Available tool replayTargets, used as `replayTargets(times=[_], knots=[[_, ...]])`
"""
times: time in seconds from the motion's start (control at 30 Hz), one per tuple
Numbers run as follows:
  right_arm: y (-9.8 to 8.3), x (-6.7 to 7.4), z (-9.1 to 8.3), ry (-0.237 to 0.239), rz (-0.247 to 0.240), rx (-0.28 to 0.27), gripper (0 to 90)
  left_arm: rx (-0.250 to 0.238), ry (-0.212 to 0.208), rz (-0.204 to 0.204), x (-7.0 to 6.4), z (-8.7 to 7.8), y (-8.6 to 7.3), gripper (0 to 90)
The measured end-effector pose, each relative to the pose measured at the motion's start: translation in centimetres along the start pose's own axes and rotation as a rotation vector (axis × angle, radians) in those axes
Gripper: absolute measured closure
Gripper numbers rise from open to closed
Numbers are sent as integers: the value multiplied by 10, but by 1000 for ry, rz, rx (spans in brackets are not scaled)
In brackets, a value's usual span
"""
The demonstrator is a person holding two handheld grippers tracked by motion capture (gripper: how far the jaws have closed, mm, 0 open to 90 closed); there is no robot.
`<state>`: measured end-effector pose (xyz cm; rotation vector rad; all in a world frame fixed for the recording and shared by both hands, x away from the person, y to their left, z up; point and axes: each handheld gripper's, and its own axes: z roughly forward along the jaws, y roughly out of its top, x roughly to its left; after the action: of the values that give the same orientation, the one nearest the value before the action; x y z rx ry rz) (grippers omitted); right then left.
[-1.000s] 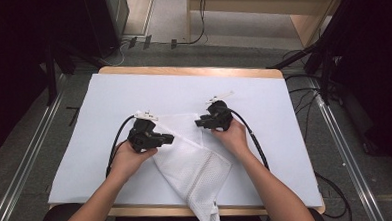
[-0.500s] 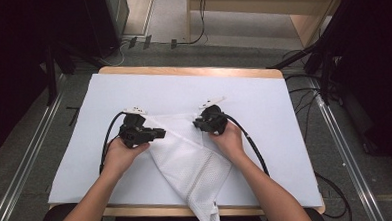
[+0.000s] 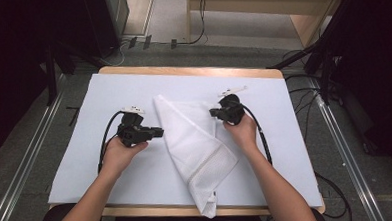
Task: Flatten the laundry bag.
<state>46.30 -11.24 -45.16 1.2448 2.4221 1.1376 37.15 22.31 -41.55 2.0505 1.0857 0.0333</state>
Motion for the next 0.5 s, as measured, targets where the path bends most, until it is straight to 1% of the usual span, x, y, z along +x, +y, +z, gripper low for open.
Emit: replayTargets(times=[0.03, 0.07, 0.1, 0.13, 0.17, 0.2, 0.27, 0.3, 0.33, 0.4, 0.5], knots=[[-3, -14, -4, -24, 35, -3, 900, 1, -1, 0, 0, 0, 0, 807], [-3, -14, -4, -24, 35, -3, 900, 4, -1, 2, 0, 0, 0, 807], [-6, -28, -8, -48, 63, -4, 900, 5, 0, 2, 0, 0, 0, 804], [-6, -28, -8, -48, 63, -4, 900, 5, 0, 1, 0, 0, 0, 804], [-7, -32, -9, -62, 73, -8, 900, 4, 3, 0, 1, 0, 0, 804], [-10, -43, -12, -91, 100, -12, 900, 1, 1, -1, 1, 0, 0, 804], [-14, -51, -13, -108, 125, -12, 895, 0, 0, -4, 2, -1, 0, 803], [-14, -51, -13, -108, 125, -12, 895, 0, 3, -4, 2, -1, 0, 803], [-18, -57, -12, -96, 156, 4, 861, 2, 3, -5, 3, 0, -1, 799], [-19, -58, -12, -90, 170, 8, 777, 3, 5, -6, 4, 0, -1, 788], [-19, -56, -21, -87, 173, -16, 750, 9, 14, 0, 5, -1, -1, 762]])
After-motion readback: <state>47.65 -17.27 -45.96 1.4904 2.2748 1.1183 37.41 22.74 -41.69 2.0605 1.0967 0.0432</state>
